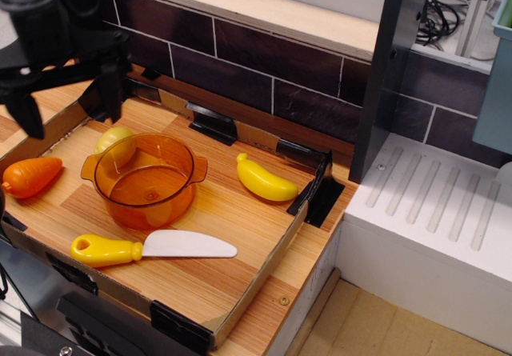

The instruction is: Put banana in pot

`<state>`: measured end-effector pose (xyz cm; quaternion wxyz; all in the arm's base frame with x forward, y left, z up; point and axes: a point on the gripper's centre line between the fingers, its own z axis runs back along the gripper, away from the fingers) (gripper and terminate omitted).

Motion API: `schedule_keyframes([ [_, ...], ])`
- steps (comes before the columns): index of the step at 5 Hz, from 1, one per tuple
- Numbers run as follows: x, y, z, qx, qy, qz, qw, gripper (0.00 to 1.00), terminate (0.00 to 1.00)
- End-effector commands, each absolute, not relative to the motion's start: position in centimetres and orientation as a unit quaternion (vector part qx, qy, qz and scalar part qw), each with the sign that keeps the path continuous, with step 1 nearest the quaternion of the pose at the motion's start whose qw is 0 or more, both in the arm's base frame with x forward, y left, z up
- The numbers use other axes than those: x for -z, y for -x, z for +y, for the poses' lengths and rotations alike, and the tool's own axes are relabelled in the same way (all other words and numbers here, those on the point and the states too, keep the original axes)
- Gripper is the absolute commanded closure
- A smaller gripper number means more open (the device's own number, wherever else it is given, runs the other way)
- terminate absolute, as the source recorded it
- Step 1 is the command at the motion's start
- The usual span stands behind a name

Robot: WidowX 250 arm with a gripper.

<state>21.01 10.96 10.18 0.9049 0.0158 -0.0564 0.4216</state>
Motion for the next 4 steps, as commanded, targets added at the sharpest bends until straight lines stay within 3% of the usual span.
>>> schedule_keyframes([
  [1,-12.0,-25.5,7.8,-0.603,0.039,-0.078,0.793,0.0,0.0],
  [2,-11.7,-27.1,5.9,-0.665,0.066,-0.061,0.742,0.0,0.0],
  [4,-9.3,-28.9,2.2,-0.686,0.089,-0.051,0.72,0.0,0.0],
])
